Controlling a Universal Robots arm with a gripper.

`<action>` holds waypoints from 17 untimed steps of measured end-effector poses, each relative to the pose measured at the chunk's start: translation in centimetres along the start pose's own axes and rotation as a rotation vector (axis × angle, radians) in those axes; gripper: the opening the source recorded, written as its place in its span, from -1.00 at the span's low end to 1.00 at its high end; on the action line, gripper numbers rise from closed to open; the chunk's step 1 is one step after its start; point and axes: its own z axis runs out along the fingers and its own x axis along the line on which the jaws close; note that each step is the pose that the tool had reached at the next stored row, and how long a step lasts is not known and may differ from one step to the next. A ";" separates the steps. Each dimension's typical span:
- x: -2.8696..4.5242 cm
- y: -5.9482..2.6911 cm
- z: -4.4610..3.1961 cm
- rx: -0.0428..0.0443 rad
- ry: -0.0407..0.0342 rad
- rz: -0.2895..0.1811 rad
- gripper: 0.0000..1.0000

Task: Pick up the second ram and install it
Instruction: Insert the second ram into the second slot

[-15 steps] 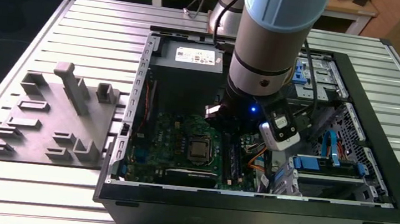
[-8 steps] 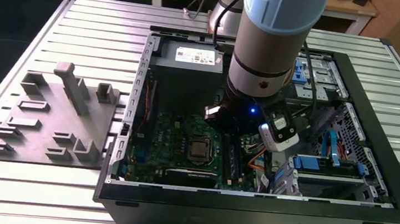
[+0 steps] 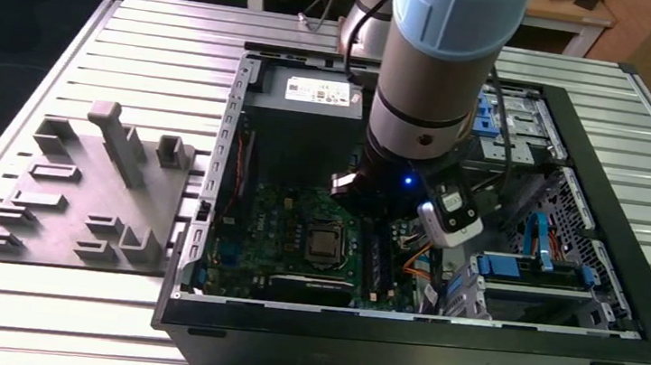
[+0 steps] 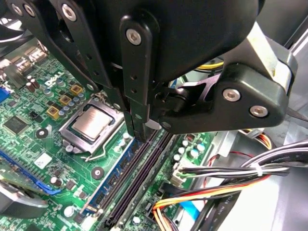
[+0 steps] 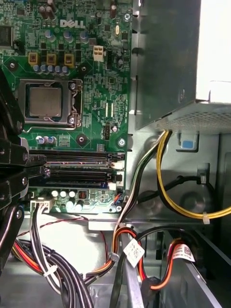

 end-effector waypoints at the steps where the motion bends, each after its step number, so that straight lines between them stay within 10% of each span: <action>1: 0.02 0.01 0.03 0.0001 0.0001 0.000 -0.84; 17: 0.06 0.16 0.61 -0.0017 0.0000 0.000 -0.84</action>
